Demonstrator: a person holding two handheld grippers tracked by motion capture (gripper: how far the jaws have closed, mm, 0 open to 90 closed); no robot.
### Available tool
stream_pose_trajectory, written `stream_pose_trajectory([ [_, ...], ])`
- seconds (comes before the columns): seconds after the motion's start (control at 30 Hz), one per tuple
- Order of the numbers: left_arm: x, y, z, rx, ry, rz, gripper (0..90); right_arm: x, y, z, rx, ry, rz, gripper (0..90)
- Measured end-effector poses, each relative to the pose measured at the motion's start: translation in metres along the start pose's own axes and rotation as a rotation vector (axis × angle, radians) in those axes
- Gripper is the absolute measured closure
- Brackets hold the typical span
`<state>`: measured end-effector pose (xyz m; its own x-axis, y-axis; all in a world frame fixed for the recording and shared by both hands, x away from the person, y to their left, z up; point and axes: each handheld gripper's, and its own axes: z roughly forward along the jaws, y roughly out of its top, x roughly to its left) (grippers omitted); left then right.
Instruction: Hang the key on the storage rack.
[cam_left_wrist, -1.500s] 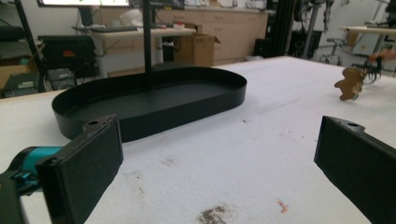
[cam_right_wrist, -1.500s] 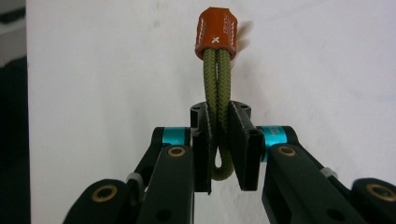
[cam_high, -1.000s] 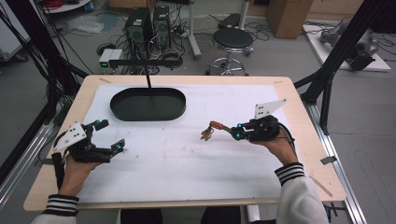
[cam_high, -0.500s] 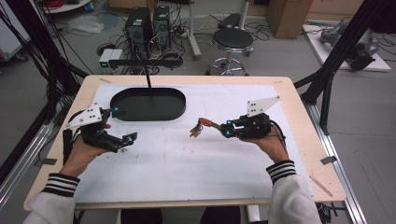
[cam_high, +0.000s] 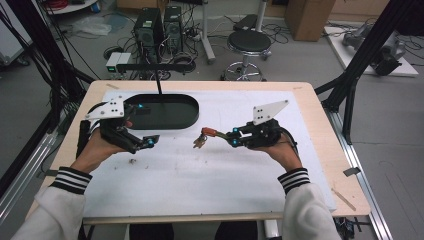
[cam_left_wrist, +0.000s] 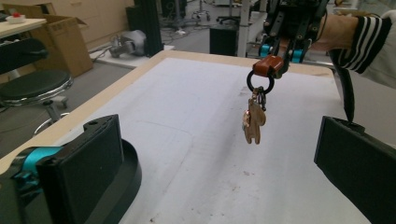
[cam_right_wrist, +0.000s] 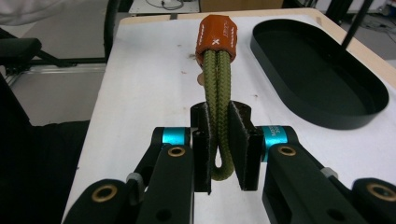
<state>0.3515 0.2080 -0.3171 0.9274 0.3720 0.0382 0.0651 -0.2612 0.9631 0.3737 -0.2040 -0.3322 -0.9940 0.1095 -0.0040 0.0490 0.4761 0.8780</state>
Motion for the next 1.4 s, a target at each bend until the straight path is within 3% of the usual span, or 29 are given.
stream_pose_trajectory([
  [0.43,-0.006,0.006,0.034,0.055,-0.098,0.004,1.8,0.005,0.011,0.017,0.032,0.026,-0.041,79.9],
  [0.47,-0.008,0.009,0.039,0.067,-0.118,0.013,1.8,0.006,0.012,0.020,0.038,0.032,-0.047,79.9],
  [1.03,-0.025,0.013,0.081,0.176,-0.221,0.079,1.8,0.012,0.015,0.031,0.070,0.058,-0.069,79.8],
  [1.4,-0.032,0.012,0.093,0.218,-0.291,0.099,20.1,0.013,0.015,0.033,0.084,0.059,-0.072,79.8],
])
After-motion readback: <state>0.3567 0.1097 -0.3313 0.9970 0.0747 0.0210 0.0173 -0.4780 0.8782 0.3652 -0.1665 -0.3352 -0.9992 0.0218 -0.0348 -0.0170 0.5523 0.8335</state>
